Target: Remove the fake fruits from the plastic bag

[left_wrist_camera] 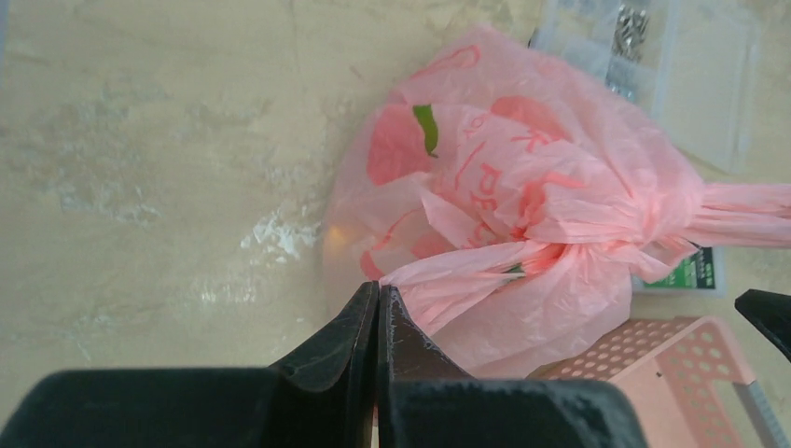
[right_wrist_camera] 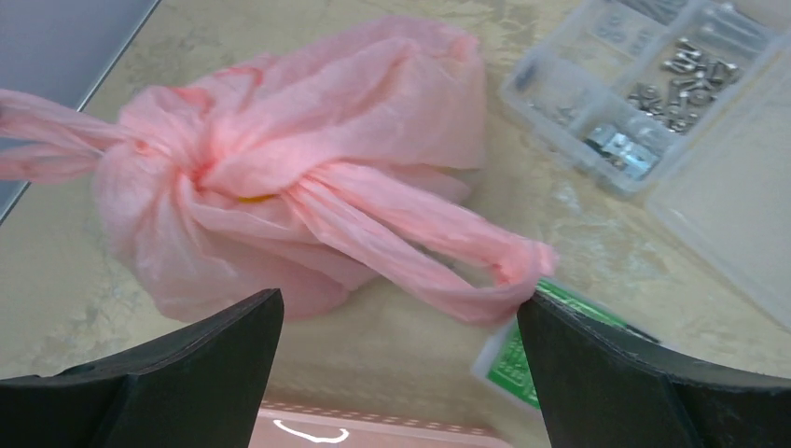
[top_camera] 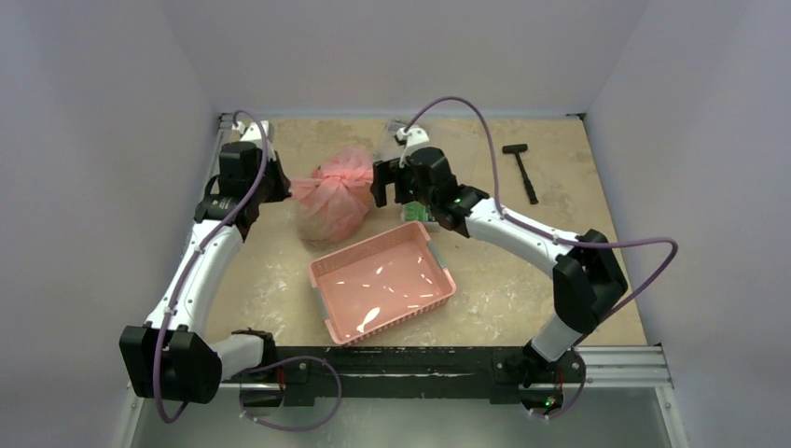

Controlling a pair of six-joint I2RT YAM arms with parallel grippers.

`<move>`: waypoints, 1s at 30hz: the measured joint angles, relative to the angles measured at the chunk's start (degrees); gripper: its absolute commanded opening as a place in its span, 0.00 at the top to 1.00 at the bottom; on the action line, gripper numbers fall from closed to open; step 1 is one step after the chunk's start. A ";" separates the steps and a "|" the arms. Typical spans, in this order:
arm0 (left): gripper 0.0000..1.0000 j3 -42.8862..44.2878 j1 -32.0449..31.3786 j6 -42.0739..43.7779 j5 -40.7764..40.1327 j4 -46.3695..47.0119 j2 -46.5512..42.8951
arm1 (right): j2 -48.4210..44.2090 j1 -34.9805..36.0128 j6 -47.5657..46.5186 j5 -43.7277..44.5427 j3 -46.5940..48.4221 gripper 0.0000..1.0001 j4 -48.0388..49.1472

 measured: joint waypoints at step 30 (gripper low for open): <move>0.56 -0.24 -0.02 5.29 6.16 -2.47 3.48 | 7.50 11.72 17.68 10.97 12.72 0.46 5.07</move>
